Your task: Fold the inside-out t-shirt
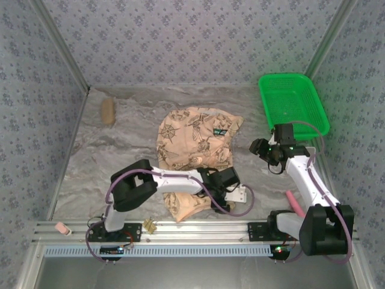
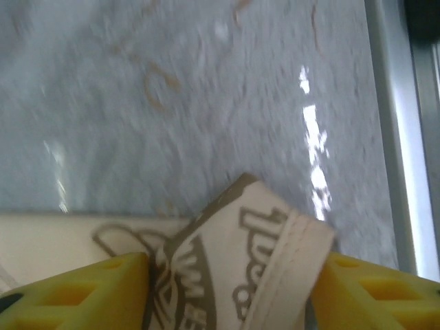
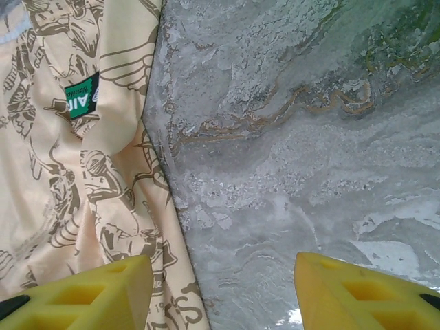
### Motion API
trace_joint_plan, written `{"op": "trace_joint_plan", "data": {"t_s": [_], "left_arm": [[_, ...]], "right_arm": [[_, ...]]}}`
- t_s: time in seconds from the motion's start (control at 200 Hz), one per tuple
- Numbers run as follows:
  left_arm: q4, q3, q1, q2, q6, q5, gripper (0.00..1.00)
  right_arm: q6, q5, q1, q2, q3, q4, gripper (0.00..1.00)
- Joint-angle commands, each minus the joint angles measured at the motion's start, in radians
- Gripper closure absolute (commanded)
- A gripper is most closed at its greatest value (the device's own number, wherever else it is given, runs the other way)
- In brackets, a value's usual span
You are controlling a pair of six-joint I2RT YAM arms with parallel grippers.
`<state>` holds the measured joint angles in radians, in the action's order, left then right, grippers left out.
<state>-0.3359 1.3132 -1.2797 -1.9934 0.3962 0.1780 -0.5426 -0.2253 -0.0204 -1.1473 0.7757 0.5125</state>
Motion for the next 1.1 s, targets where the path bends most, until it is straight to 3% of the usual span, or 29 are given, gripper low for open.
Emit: {"op": "trace_joint_plan", "data": {"t_s": [0.0,0.065,0.11,0.245,0.405,0.485,0.57,0.63,0.7,0.825,1.004,1.099], "left_arm": [[-0.003,0.033,-0.007,-0.035,0.035,-0.038,0.54],[0.02,0.043,0.0,-0.017,0.001,-0.068,0.85],[0.023,0.054,0.018,0.005,-0.034,-0.059,1.0],[0.154,-0.013,0.137,0.127,-0.215,0.005,1.0],[0.322,-0.114,0.346,0.274,-0.481,0.144,1.0],[0.386,-0.154,0.429,0.314,-0.575,0.153,1.0],[0.464,-0.196,0.502,0.34,-0.683,0.146,1.0],[0.508,-0.209,0.546,0.349,-0.751,0.151,1.0],[0.53,-0.21,0.567,0.35,-0.764,0.151,1.0],[0.56,-0.217,0.583,0.354,-0.778,0.177,1.0],[0.578,-0.252,0.594,0.38,-0.778,0.186,1.0],[0.588,-0.271,0.61,0.4,-0.785,0.184,1.0]], "right_arm": [[0.009,-0.064,0.02,0.003,0.004,-0.013,0.43],[0.016,-0.074,0.024,0.008,-0.004,-0.018,0.44],[0.025,-0.081,0.028,0.013,-0.006,-0.016,0.44],[0.081,-0.082,0.034,0.043,-0.02,-0.04,0.45],[0.125,-0.162,0.012,0.101,-0.071,-0.127,0.46],[0.134,-0.154,-0.011,0.111,-0.096,-0.129,0.44],[0.162,-0.299,-0.066,0.093,-0.119,-0.183,0.39],[0.192,-0.423,-0.163,0.057,-0.114,-0.22,0.36],[0.24,-0.483,-0.32,-0.002,-0.098,-0.239,0.33],[0.314,-0.435,-0.535,-0.119,-0.074,-0.335,0.29],[0.431,-0.386,-0.558,-0.31,-0.028,-0.381,0.23],[0.445,-0.449,-0.559,-0.37,-0.014,-0.341,0.25]]}}
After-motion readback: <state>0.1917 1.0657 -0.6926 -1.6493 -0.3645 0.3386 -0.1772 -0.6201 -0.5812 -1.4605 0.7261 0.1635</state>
